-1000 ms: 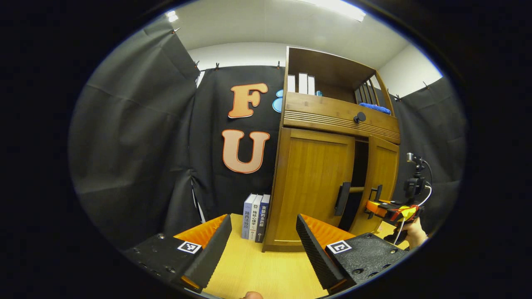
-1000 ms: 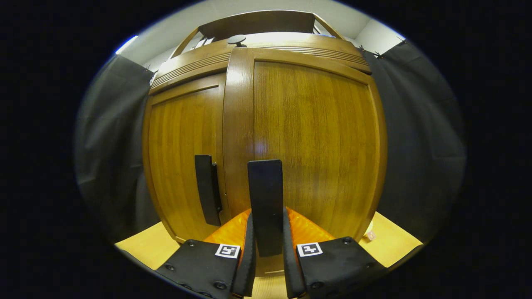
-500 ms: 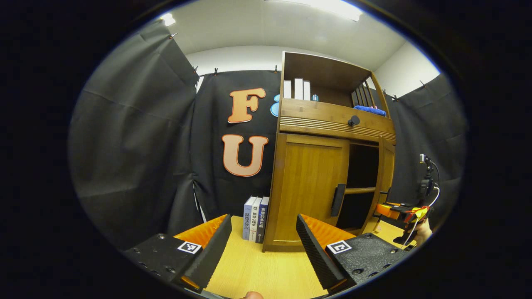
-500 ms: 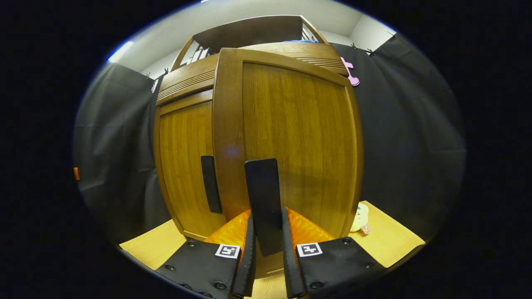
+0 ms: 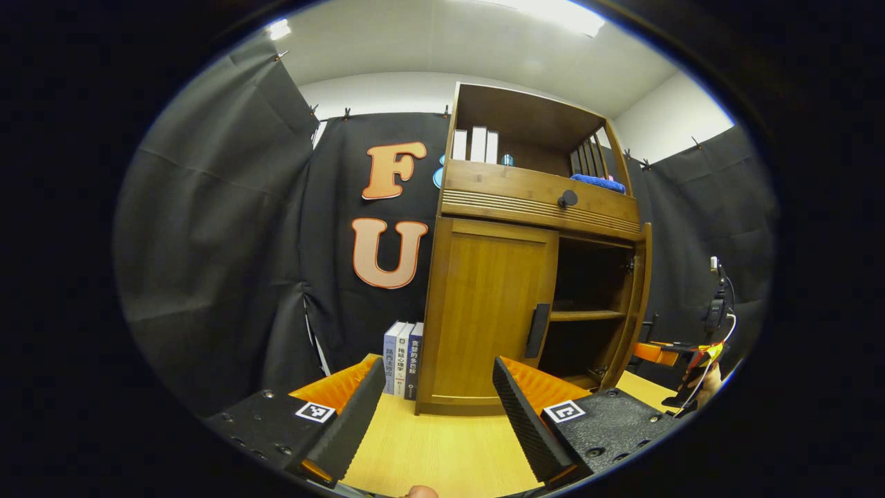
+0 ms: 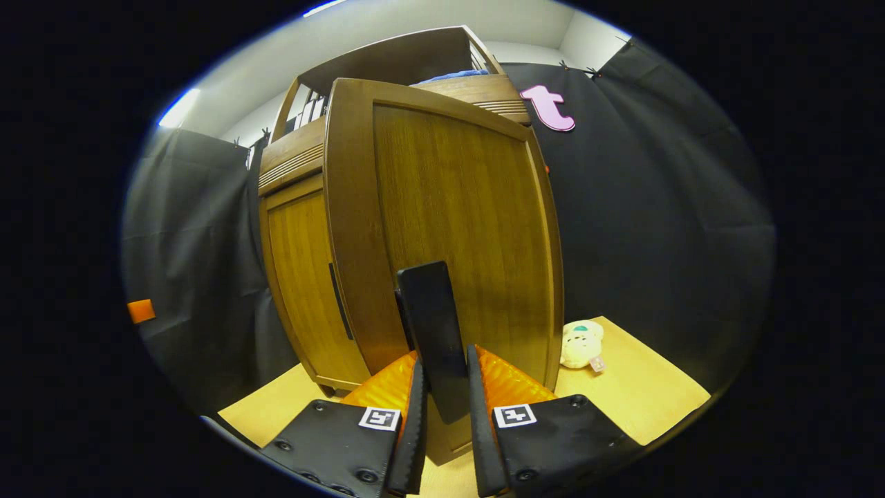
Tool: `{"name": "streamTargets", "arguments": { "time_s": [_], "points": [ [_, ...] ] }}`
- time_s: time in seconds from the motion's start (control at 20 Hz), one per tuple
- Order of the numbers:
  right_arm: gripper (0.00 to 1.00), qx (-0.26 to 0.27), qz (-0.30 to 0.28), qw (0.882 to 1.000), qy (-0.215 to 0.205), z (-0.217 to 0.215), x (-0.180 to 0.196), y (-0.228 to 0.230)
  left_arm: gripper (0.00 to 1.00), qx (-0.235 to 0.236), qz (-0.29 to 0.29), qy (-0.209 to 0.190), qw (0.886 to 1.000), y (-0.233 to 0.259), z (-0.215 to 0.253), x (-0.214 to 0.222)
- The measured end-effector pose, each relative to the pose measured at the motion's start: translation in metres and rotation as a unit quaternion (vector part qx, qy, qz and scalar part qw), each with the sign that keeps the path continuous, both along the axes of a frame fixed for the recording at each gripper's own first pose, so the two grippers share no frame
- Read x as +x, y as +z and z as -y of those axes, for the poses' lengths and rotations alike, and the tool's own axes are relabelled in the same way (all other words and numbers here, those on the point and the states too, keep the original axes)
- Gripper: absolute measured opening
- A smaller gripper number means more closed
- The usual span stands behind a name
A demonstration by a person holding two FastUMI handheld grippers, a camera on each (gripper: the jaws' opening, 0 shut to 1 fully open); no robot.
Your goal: Open the right door of the double-door shoe cabinet with the right hand, and open the left door with the left hand.
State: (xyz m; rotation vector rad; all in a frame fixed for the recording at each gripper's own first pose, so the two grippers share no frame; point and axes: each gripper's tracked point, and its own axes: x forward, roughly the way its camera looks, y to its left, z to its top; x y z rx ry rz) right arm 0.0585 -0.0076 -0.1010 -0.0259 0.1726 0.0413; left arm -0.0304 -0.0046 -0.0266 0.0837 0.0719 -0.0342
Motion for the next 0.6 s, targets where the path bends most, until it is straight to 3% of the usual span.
{"name": "streamTargets", "arguments": {
  "time_s": [0.15,0.2,0.25,0.3,0.35,0.45,0.5,0.55,0.6],
  "points": [
    [0.27,-0.026,0.01,1.0,-0.008,0.014,-0.011,0.005,0.97,-0.004,-0.008,-0.011,1.0,-0.003,0.015,0.0],
    [0.22,-0.032,0.012,0.999,-0.01,0.019,-0.013,0.006,0.92,-0.002,-0.009,-0.014,1.0,-0.004,0.02,0.0],
    [0.27,-0.034,0.014,0.999,-0.012,0.023,-0.016,0.006,0.94,0.001,-0.009,-0.015,1.0,-0.004,0.024,0.001],
    [0.22,-0.034,0.015,0.999,-0.015,0.027,-0.019,0.008,0.95,0.003,-0.01,-0.018,1.0,-0.005,0.029,0.001],
    [0.27,-0.035,0.015,0.999,-0.017,0.031,-0.021,0.009,0.92,0.003,-0.011,-0.02,1.0,-0.006,0.033,0.002],
    [0.27,-0.037,0.015,0.999,-0.023,0.041,-0.03,0.011,0.95,0.003,-0.013,-0.024,1.0,-0.007,0.042,0.002],
    [0.22,-0.04,0.015,0.999,-0.026,0.046,-0.033,0.012,0.95,0.004,-0.013,-0.026,1.0,-0.008,0.046,0.003],
    [0.26,-0.043,0.015,0.999,-0.028,0.051,-0.035,0.012,0.95,0.004,-0.013,-0.027,1.0,-0.008,0.05,0.004],
    [0.21,-0.047,0.015,0.998,-0.03,0.058,-0.038,0.013,0.95,0.003,-0.014,-0.028,1.0,-0.009,0.053,0.005]
  ]
}}
